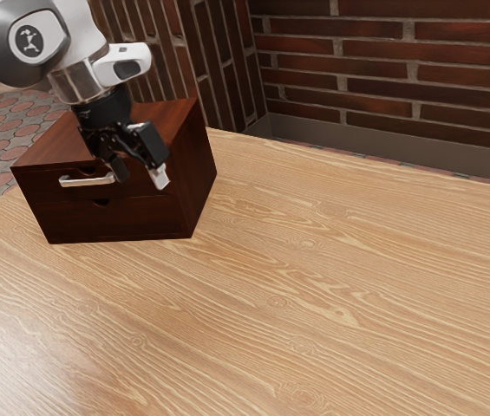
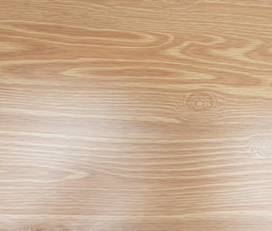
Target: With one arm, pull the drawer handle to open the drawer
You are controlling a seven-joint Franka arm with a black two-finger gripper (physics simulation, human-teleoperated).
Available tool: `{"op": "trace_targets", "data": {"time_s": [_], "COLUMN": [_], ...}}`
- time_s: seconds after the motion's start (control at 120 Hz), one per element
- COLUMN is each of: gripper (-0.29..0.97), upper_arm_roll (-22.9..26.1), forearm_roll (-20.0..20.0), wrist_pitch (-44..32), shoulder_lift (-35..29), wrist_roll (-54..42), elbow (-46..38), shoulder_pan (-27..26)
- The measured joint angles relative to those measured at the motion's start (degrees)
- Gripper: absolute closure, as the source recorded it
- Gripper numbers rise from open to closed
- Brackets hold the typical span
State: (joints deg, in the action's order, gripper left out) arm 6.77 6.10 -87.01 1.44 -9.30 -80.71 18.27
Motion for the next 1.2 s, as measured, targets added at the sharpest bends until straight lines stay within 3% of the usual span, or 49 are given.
{"op": "trace_targets", "data": {"time_s": [0.192,0.325,0.425,0.508,0.683,1.0,1.117,1.2], "gripper": [0.00,0.00,0.00,0.00,0.00,0.00,0.00,0.00], "upper_arm_roll": [0.0,0.0,1.4,1.8,2.7,2.7,-3.6,-5.4], "forearm_roll": [0.0,-0.9,-1.7,-2.6,-3.9,-12.0,-8.4,-5.9], "wrist_pitch": [0.0,2.1,2.7,2.9,3.8,-0.6,-8.0,-13.3], "shoulder_lift": [-0.2,-2.4,-4.6,-6.1,-2.6,1.2,-1.8,-2.7], "wrist_roll": [-0.2,-2.1,-8.7,-16.2,-29.4,-45.1,-51.6,-56.1], "elbow": [0.3,9.3,14.7,15.9,14.8,10.8,1.3,-3.5], "shoulder_pan": [2.8,4.0,5.1,1.4,-1.9,0.3,-3.4,-3.4]}}
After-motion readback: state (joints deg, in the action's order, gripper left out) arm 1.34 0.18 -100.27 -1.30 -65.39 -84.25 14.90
